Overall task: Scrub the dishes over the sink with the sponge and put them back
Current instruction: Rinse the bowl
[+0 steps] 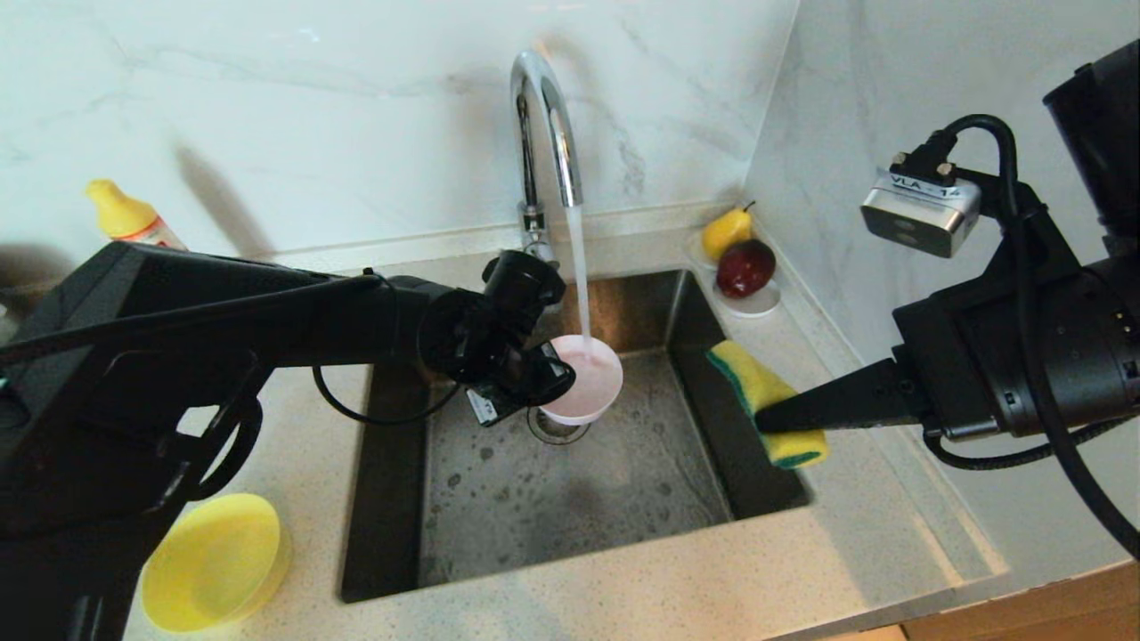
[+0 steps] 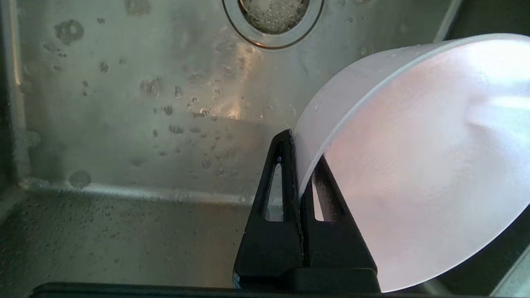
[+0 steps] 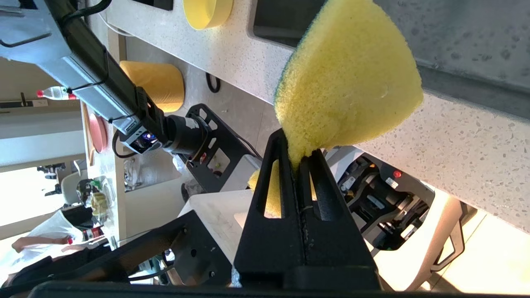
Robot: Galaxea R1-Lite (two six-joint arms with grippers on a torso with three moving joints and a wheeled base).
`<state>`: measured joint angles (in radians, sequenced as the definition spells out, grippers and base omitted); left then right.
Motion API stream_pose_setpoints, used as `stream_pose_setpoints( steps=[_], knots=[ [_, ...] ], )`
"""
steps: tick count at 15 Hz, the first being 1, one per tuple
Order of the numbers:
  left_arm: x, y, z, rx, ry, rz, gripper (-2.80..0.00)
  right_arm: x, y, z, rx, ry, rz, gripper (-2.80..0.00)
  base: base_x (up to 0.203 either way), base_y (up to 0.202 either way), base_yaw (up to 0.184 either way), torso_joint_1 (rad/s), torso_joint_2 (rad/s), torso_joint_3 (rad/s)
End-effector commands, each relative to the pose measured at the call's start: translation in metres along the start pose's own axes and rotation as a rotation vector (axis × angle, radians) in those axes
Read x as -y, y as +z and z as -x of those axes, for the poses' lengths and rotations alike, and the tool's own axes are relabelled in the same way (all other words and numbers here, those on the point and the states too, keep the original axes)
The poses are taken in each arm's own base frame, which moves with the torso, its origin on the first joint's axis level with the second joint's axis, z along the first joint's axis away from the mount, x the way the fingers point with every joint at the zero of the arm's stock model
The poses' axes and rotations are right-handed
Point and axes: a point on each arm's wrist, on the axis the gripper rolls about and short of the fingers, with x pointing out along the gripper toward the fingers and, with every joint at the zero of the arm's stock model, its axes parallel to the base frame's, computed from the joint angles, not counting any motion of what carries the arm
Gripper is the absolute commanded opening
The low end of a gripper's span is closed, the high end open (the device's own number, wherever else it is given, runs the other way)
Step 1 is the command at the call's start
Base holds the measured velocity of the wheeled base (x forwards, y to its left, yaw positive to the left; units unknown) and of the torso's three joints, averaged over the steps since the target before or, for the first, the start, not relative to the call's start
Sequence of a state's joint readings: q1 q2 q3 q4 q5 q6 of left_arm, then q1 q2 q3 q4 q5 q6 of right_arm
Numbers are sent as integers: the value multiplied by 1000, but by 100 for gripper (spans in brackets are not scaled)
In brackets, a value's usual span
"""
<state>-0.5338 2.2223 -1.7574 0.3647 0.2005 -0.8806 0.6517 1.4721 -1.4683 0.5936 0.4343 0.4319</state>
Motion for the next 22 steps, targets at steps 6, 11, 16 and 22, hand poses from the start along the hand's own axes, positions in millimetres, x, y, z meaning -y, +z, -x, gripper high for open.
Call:
stream_pose_setpoints(
  steps=[6, 11, 16, 22],
  knots=[
    [-11, 3, 32, 2, 17, 20, -280, -2, 0, 2, 6, 5, 4, -280, 0, 0, 0, 0, 0, 0],
    [-42, 25, 97, 263, 92, -51, -280, -1, 3, 1, 25, 14, 11, -280, 0, 0, 0, 0, 0, 0],
    [-49, 32, 119, 596, -64, -194, -280, 2, 2, -6, 5, 7, -2, -280, 0, 0, 0, 0, 0, 0],
    [-48, 46, 132, 947, -144, -354, -280, 6, 0, -11, -14, -4, -14, -280, 0, 0, 0, 0, 0, 0]
  ],
)
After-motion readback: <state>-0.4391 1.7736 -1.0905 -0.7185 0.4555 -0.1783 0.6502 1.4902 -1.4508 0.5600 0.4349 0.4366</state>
